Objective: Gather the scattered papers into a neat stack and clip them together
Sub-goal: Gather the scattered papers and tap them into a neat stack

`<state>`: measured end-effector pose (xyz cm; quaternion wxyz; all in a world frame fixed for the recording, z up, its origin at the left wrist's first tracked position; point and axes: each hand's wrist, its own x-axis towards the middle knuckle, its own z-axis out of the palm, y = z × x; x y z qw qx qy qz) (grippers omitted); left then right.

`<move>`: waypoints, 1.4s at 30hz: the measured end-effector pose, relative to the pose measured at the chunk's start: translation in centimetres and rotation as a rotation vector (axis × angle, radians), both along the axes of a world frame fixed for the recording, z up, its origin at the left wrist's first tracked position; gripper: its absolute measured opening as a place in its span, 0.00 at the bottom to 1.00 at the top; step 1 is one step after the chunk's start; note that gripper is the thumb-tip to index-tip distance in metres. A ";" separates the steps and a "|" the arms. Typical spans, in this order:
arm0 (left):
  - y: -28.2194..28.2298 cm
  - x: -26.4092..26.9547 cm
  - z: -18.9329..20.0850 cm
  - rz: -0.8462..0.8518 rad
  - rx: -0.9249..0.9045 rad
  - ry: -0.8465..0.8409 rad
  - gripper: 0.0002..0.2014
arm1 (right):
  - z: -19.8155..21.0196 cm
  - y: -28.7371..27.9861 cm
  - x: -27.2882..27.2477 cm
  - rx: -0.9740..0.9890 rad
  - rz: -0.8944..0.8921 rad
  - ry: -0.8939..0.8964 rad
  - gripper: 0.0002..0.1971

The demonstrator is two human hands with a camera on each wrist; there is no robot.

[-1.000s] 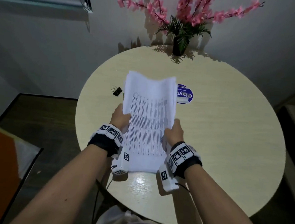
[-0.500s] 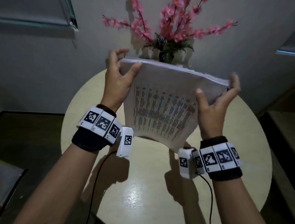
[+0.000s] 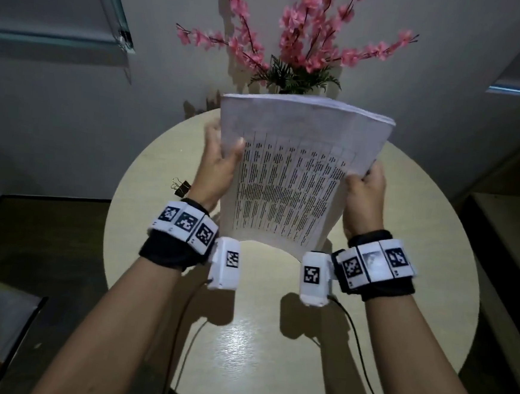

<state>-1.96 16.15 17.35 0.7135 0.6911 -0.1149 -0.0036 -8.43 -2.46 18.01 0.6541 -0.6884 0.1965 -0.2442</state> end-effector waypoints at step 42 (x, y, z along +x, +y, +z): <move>5.4 4.1 -6.4 0.205 -0.092 0.319 0.04 | 7.0 -6.6 3.0 -0.418 0.129 -0.096 0.06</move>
